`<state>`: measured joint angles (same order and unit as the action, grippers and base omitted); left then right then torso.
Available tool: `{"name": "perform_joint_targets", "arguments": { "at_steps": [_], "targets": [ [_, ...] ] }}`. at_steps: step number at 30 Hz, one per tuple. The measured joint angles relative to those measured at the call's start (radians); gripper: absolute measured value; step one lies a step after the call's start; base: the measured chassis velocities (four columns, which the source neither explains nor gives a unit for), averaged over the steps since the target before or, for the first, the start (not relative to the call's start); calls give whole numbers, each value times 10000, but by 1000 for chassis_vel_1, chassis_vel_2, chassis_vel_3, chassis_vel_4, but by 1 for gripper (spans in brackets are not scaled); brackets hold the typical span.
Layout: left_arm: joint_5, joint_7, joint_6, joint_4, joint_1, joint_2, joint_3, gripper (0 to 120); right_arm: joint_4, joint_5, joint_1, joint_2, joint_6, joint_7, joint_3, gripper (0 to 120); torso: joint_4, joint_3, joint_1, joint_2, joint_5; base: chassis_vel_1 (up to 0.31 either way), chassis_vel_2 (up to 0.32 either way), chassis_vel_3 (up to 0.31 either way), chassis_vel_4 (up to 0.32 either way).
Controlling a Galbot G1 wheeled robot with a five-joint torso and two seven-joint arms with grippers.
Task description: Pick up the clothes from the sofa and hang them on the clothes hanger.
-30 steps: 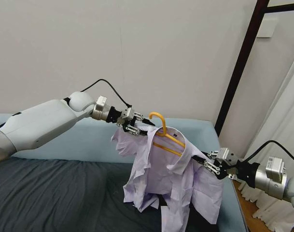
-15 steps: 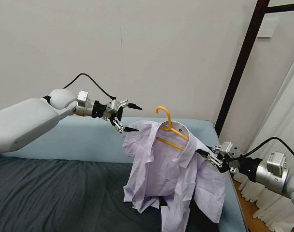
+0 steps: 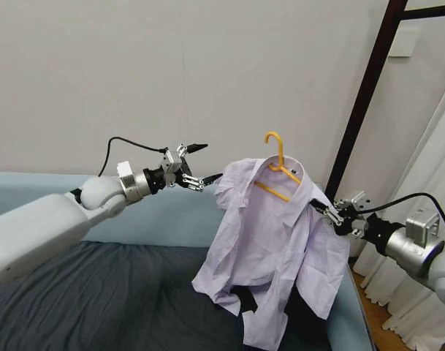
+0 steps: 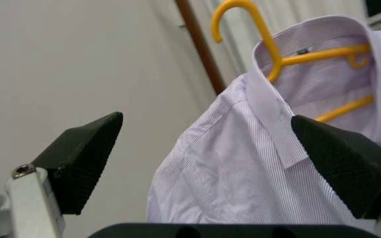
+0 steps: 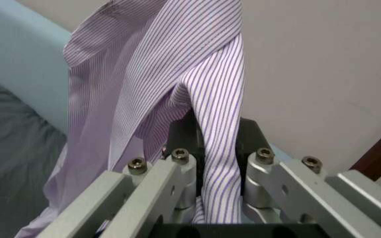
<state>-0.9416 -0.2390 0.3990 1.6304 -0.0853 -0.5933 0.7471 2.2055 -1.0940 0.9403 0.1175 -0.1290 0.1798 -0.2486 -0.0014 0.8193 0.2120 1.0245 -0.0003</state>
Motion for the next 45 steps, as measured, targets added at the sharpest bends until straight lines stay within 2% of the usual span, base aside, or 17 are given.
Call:
{"name": "perform_joint_targets", "arguments": {
  "at_steps": [1, 2, 5, 6, 7, 9, 13, 15, 17, 24, 31, 33, 35, 37, 40, 41, 45],
  "targets": [
    [0, 0, 0, 0, 0, 0, 0, 100, 0, 0, 0, 0, 0, 0, 0, 8, 0, 0, 0, 0, 0, 0, 0, 0, 0],
    [248, 1326, -272, 691, 361, 38, -32, 100, 19, 73, -33, 93, -55, 126, 8, 8, 3, -1, 0, 0, 3, 0, 0, 0, 0],
    [592, 3574, -1005, 2081, 1201, -188, -167, 99, 81, 302, 11, 306, -125, 253, 23, 8, -3, -1, 0, 0, 3, 0, 0, 0, 0],
    [592, 3574, -1005, 2081, 1201, -188, -167, 99, 81, 302, 11, 306, -125, 253, 23, 8, -3, -1, 0, 0, 3, 0, 0, 0, 0],
    [610, 4232, -1298, 2457, 1437, -353, -197, 97, 153, 383, 67, 367, -137, 261, 25, 8, -4, -1, 0, 0, 6, 0, 0, 0, 0],
    [622, 4744, -1579, 2702, 1580, -524, -196, 92, 252, 424, 102, 413, -155, 270, 26, 8, -3, -1, 0, 0, 4, 0, 0, 0, 0],
    [928, 5646, -2027, 2695, 1696, -960, 11, 84, 435, 433, 114, 483, -183, 302, 23, 8, -2, -1, 0, 0, 2, 0, 0, 0, 0],
    [987, 5749, -2097, 2631, 1694, -1028, 89, 84, 444, 430, 114, 492, -184, 305, 20, 8, -2, -1, 0, 0, 2, 0, 0, 0, 0],
    [986, 5830, -2190, 2539, 1666, -1174, 258, 89, 446, 425, 112, 508, -186, 307, 19, 8, -2, 0, 0, 0, 3, 0, 0, 0, 0],
    [935, 5767, -2196, 2242, 1652, -1586, 438, 86, 478, 424, 124, 557, -206, 308, 19, 8, -1, 0, 0, 0, 3, 0, 0, 0, 0],
    [652, 5566, -2028, 2059, 1533, -1893, 516, 58, 588, 349, 112, 513, -207, 314, 0, 8, -1, 0, 0, 0, 3, 0, 0, 0, 0],
    [623, 5545, -2021, 2058, 1518, -1896, 526, 55, 596, 341, 110, 502, -207, 315, -5, 8, -2, -1, 0, 0, 3, 0, 0, 0, 0],
    [647, 5451, -1990, 2033, 1492, -1882, 545, 43, 633, 302, 101, 478, -206, 319, -23, 8, -1, 0, 0, 0, 2, 0, 0, 0, 0],
    [662, 5445, -1975, 2007, 1492, -1878, 545, 39, 643, 298, 96, 478, -206, 326, -23, 8, -1, 0, 0, 0, 2, 0, 0, 0, 0],
    [687, 5420, -1931, 1983, 1513, -1872, 509, 25, 656, 297, 72, 478, -204, 342, -24, 8, -1, 0, 0, 0, 2, 0, 0, 0, 0],
    [687, 5420, -1931, 1983, 1513, -1872, 509, 25, 656, 297, 72, 478, -204, 342, -24, 8, -1, 0, 0, 0, 2, 0, 0, 0, 0],
    [691, 5408, -1920, 2028, 1451, -1875, 517, 7, 648, 257, -8, 414, -205, 347, -9, 8, 0, 0, 0, 0, 2, 0, 0, 0, 0]
  ]
}}
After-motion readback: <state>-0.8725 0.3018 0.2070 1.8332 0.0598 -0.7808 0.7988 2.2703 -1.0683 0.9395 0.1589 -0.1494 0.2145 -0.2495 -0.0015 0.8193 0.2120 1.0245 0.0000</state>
